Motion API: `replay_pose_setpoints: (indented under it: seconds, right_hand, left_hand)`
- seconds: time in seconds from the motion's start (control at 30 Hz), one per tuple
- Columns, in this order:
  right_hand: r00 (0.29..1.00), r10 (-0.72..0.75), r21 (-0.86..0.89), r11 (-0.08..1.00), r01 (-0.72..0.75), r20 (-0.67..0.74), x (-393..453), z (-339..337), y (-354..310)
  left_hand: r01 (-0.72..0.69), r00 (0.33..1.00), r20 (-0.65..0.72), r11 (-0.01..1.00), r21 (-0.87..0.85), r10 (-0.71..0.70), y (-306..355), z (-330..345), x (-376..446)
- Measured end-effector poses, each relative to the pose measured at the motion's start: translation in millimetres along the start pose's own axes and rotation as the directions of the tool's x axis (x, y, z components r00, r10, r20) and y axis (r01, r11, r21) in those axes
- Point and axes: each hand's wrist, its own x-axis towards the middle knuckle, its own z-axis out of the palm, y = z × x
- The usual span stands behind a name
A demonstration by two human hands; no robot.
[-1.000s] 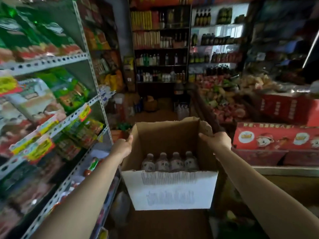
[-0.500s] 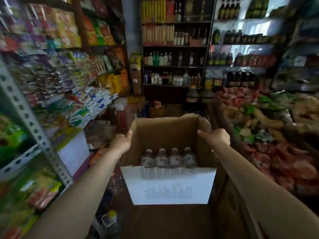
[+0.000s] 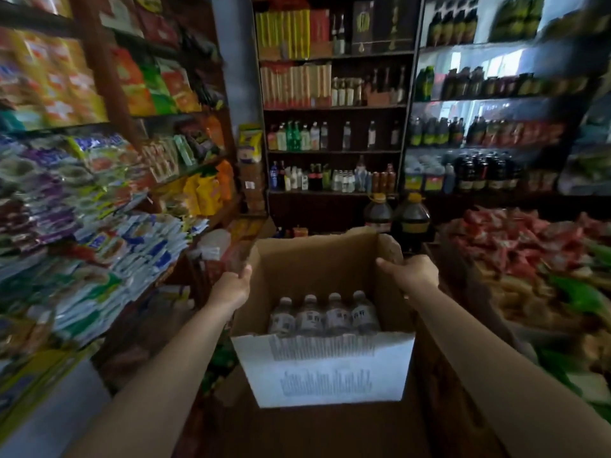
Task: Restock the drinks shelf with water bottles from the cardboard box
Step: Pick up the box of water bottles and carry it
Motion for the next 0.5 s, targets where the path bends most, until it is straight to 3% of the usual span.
replay_pose_setpoints:
  seconds: [0.5]
  right_hand:
    - [0.965,-0.093,-0.055,0.992,0.110,0.243,389.5,179.7,-92.5]
  left_hand:
    - [0.258,0.956,-0.101,0.953,-0.160,-0.276,83.9,100.9,346.1]
